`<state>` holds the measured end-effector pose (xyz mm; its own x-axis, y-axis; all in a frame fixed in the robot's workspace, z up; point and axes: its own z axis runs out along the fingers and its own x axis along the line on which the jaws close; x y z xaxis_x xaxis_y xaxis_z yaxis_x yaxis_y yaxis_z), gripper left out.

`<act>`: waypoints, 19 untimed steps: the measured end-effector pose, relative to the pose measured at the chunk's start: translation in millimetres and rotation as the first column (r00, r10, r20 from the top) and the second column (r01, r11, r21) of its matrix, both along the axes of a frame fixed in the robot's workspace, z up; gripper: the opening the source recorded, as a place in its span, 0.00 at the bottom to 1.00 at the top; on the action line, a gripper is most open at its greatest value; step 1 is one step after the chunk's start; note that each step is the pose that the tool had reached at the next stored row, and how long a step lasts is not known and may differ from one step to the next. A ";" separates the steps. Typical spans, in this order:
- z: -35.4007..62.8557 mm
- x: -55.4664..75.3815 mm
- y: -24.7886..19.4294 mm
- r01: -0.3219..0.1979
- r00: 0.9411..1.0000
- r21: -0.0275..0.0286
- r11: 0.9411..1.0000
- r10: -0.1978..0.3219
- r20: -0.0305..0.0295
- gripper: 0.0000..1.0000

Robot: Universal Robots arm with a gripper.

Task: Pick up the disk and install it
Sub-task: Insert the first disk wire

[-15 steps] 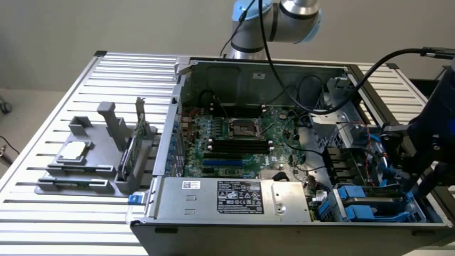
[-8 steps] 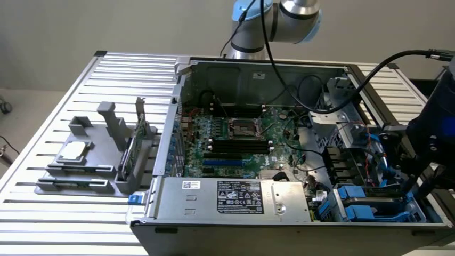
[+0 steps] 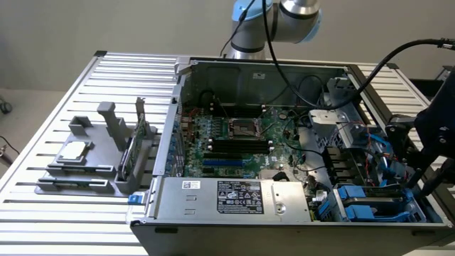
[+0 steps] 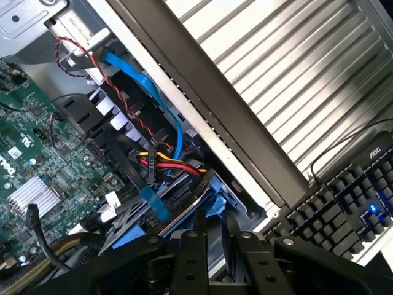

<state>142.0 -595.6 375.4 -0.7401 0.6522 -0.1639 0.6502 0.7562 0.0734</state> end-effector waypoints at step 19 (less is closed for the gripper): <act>2.8 8.8 -13.6 0.018 0.998 0.048 0.999 -0.015 -0.053 0.25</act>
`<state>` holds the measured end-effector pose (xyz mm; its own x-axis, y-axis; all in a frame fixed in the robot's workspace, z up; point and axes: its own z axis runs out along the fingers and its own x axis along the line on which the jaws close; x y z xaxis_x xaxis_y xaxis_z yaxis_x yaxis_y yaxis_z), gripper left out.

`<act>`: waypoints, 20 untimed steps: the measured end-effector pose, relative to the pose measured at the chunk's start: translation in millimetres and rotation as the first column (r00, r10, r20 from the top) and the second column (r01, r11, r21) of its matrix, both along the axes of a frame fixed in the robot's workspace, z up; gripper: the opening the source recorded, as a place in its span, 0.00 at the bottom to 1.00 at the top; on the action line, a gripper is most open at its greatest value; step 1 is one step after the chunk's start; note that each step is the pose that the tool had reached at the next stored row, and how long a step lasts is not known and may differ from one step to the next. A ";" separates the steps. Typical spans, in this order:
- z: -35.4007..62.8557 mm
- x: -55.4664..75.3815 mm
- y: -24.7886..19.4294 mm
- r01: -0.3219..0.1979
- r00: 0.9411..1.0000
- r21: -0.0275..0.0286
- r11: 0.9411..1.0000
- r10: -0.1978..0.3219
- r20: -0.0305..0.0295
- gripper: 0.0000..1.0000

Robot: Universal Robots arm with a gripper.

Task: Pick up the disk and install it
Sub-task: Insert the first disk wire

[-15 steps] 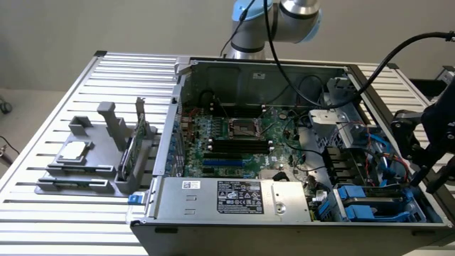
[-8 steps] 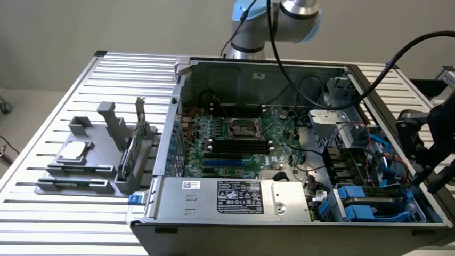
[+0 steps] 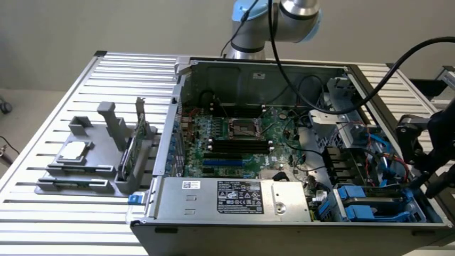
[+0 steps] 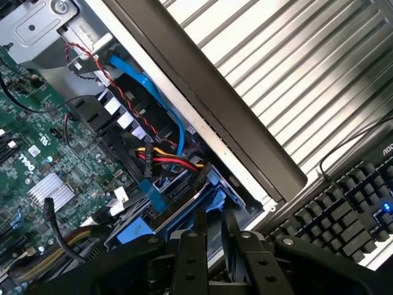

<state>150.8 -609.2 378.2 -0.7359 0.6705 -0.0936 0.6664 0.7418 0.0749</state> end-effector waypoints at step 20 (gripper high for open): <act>-13.6 -0.2 -1.0 0.178 0.984 0.048 0.983 -0.178 -0.016 0.25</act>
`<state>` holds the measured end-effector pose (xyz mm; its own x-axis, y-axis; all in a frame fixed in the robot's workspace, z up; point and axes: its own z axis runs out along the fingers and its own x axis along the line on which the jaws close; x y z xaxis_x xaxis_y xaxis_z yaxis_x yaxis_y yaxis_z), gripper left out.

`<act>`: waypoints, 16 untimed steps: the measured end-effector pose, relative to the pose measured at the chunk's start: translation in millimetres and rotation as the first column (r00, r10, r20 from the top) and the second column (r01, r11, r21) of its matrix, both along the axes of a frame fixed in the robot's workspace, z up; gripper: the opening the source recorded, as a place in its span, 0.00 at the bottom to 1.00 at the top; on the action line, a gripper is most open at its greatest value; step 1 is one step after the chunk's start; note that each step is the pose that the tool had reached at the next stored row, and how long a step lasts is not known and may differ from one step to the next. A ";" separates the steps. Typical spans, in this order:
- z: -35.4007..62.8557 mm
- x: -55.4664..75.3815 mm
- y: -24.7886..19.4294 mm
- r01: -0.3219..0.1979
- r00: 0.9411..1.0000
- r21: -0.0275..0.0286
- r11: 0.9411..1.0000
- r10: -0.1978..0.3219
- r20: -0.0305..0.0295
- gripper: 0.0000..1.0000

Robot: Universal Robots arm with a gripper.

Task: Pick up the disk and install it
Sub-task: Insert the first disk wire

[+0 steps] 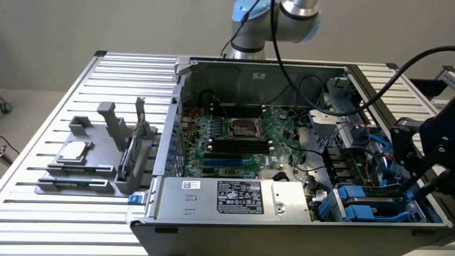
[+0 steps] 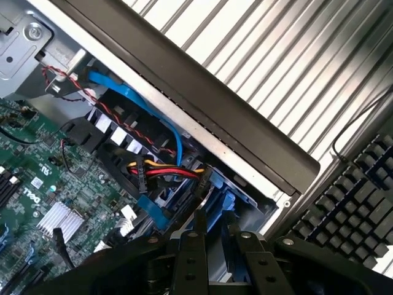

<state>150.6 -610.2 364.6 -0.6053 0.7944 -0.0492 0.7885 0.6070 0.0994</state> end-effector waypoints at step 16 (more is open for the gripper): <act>-1.6 -0.2 0.0 0.134 0.991 0.043 0.990 -0.133 -0.021 0.25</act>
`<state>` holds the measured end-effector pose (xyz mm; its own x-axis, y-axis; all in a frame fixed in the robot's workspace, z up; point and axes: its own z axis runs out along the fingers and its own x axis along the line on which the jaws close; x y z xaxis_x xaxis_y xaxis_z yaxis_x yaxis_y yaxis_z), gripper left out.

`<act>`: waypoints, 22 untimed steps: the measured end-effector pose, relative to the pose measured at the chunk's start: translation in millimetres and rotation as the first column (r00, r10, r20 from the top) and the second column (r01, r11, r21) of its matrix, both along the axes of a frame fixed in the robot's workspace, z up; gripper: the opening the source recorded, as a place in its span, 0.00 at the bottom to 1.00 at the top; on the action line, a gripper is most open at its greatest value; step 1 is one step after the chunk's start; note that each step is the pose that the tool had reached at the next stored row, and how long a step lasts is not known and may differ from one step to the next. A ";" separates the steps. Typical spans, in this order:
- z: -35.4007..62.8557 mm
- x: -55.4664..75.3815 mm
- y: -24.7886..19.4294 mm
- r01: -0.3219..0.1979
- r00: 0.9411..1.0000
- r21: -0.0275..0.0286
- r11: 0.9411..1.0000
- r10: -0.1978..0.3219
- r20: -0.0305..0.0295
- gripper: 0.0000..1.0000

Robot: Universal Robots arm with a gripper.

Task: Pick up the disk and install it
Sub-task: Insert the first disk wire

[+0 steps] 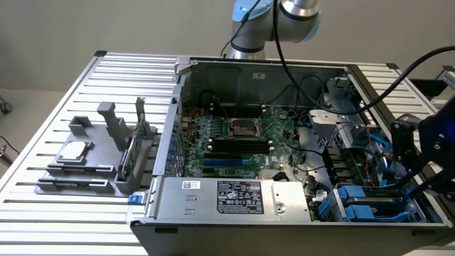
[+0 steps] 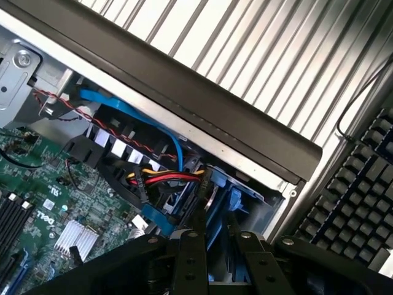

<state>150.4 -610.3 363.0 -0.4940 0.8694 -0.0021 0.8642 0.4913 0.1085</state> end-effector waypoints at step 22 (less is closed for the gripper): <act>-13.0 -0.2 -1.0 0.187 0.982 0.081 0.979 -0.187 -0.007 0.25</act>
